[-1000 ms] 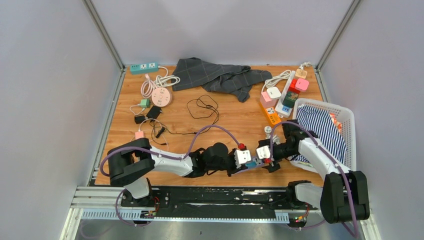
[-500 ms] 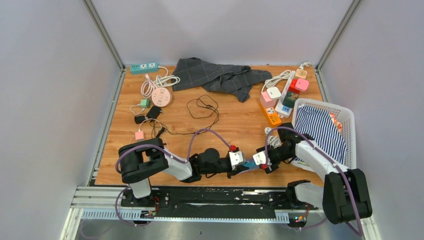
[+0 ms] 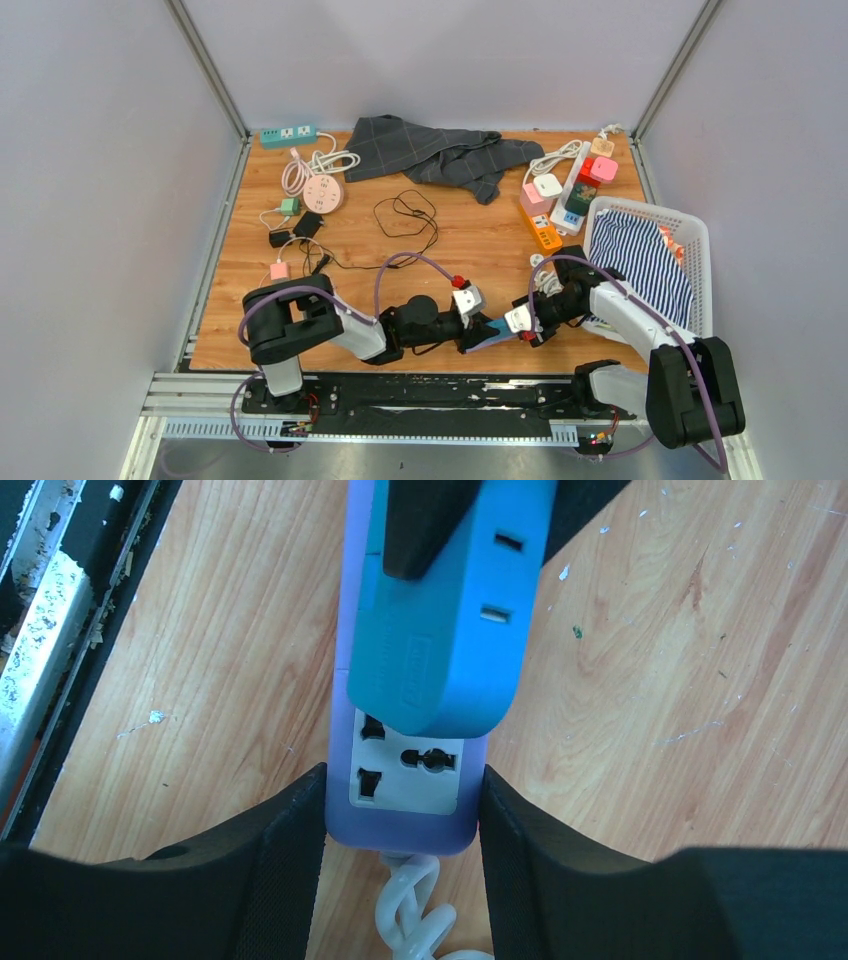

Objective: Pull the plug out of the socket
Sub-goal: Remove the plug from the socket.

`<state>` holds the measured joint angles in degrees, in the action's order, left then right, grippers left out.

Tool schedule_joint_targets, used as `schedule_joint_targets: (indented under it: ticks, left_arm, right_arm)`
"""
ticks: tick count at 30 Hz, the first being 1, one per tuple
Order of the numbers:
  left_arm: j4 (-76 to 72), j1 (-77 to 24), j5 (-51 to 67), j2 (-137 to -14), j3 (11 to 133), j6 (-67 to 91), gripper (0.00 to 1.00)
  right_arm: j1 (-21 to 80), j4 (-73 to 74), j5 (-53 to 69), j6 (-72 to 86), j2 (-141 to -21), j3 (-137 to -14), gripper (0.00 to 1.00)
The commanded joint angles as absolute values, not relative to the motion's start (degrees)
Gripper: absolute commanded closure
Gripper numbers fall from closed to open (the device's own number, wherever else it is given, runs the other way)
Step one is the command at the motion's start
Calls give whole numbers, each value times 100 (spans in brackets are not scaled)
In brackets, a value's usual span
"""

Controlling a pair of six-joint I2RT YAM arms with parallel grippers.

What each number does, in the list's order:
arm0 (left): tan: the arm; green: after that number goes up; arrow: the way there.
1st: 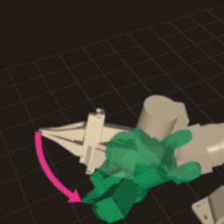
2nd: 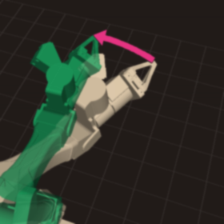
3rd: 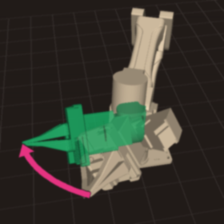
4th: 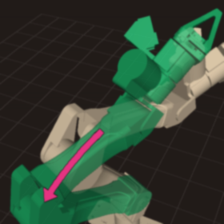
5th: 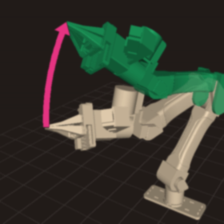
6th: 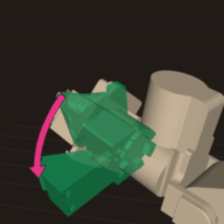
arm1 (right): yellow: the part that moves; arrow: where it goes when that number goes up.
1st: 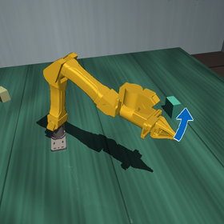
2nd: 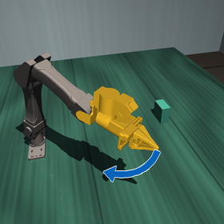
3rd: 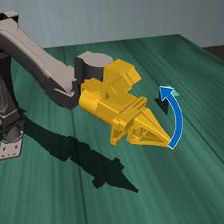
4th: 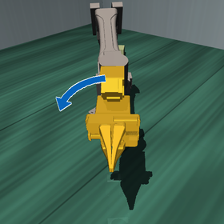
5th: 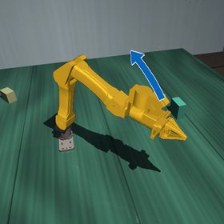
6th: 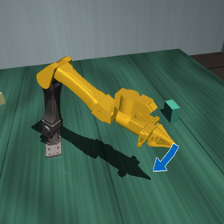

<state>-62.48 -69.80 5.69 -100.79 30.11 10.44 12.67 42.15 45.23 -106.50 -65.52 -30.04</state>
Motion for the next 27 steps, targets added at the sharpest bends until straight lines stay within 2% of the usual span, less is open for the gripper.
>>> schedule_joint_targets:
  ticks: [1,10,14,17,22,27]
  left_arm:
    - [-6834,-6772,480,-10372,2842,1708,100]
    - [-7451,-7162,563,-10397,2607,160,100]
    - [-7417,-7163,377,-10404,2623,483,100]
    - [-7362,-6937,280,-10380,2636,1389,100]
    - [-8070,-6345,1211,-10666,2622,2943,100]
    - [-7924,-6548,751,-10483,2418,1933,100]
  right_arm:
    - [1389,4509,4404,-10802,-6609,-2903,61]
    - [1400,4539,4335,-10838,-6610,-2893,69]
    - [1400,4544,4318,-10846,-6602,-2892,72]
    - [1400,4551,4311,-10845,-6602,-2899,76]
    - [1399,4562,4298,-10859,-6609,-2900,80]
    - [1398,4574,4285,-10864,-6616,-2905,83]
